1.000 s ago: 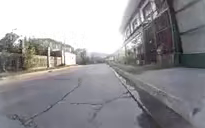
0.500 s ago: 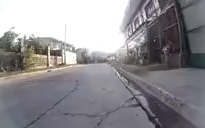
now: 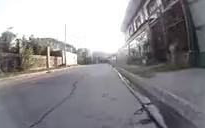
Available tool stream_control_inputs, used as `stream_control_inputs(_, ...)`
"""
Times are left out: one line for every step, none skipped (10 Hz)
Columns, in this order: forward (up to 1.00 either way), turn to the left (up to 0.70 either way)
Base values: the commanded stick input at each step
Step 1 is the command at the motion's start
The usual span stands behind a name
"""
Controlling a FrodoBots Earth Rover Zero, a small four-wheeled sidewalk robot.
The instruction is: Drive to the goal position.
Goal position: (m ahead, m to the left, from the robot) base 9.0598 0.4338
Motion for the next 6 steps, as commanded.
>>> stream_control_inputs(0.98, 0.00)
stream_control_inputs(0.98, 0.00)
stream_control_inputs(0.98, 0.00)
stream_control_inputs(0.98, 0.00)
stream_control_inputs(0.98, 0.00)
stream_control_inputs(0.98, 0.00)
